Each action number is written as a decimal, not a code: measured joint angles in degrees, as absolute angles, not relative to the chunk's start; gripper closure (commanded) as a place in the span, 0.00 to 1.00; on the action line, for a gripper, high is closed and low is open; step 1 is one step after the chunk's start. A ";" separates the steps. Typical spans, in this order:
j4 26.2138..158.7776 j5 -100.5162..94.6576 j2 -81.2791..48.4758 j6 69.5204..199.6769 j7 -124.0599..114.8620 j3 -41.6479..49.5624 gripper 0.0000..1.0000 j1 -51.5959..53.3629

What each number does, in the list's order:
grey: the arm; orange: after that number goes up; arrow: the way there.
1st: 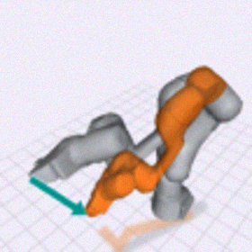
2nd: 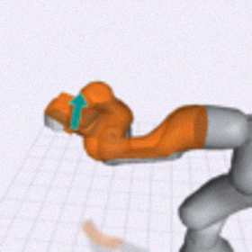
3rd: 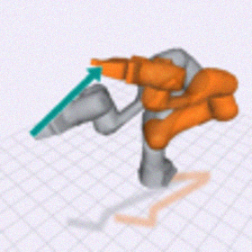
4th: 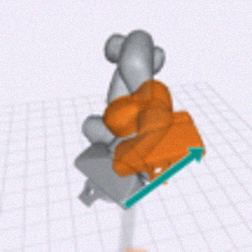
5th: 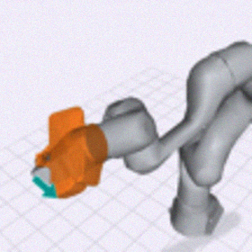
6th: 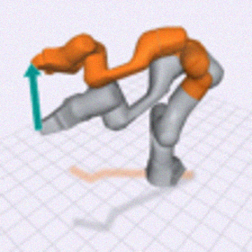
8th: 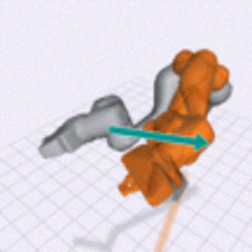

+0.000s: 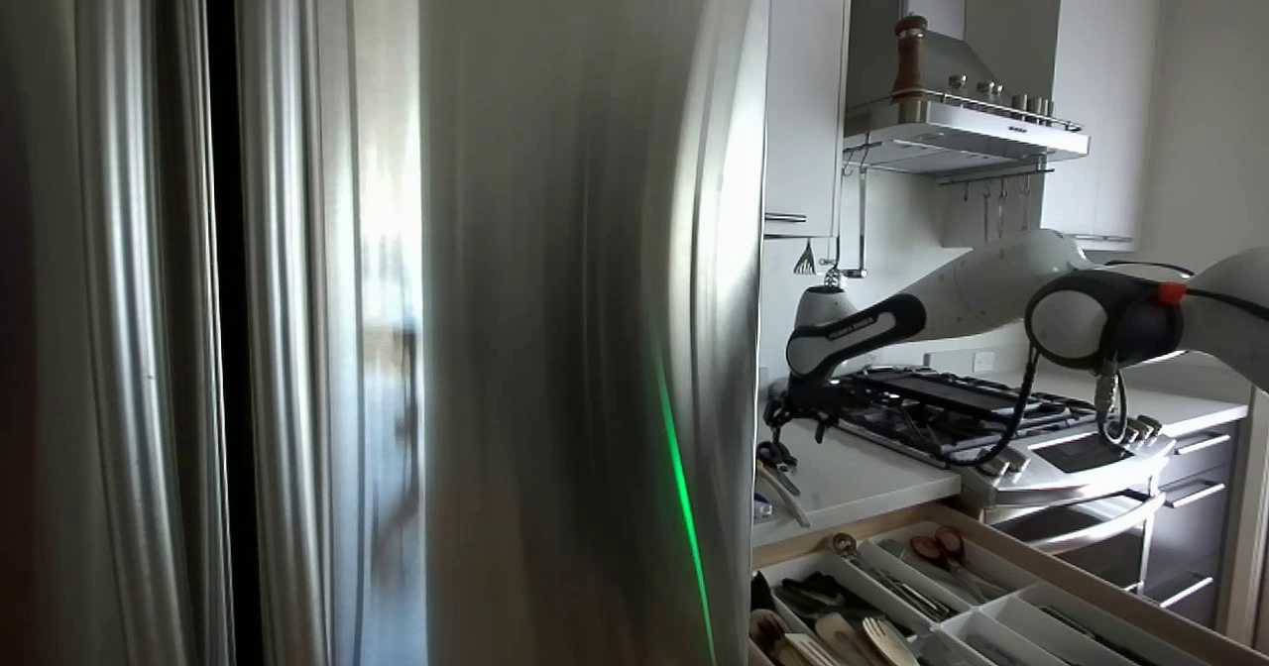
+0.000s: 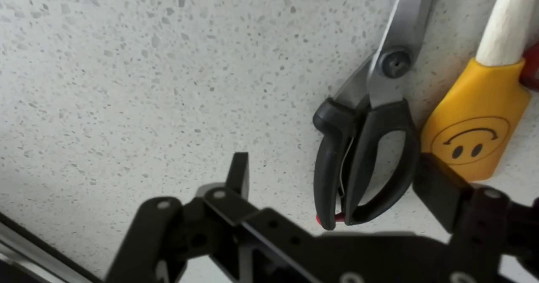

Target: Put the black pair of scissors in the drawer

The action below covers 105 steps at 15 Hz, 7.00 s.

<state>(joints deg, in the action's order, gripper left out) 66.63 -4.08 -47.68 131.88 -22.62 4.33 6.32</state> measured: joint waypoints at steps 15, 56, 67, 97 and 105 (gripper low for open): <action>53.74 -4.09 -58.19 130.53 -22.60 5.12 0.50 6.38; 68.29 -0.87 -44.94 124.87 -23.59 4.32 0.82 5.50; 97.70 -0.89 -29.27 142.63 -41.43 8.11 0.82 7.86; 150.24 -15.68 8.62 153.21 -79.41 5.62 0.82 -14.66; 143.61 -13.16 -0.44 151.54 -98.43 6.09 0.82 -14.53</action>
<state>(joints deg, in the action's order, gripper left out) 143.61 -13.16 -0.44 151.54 -98.43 6.09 -14.53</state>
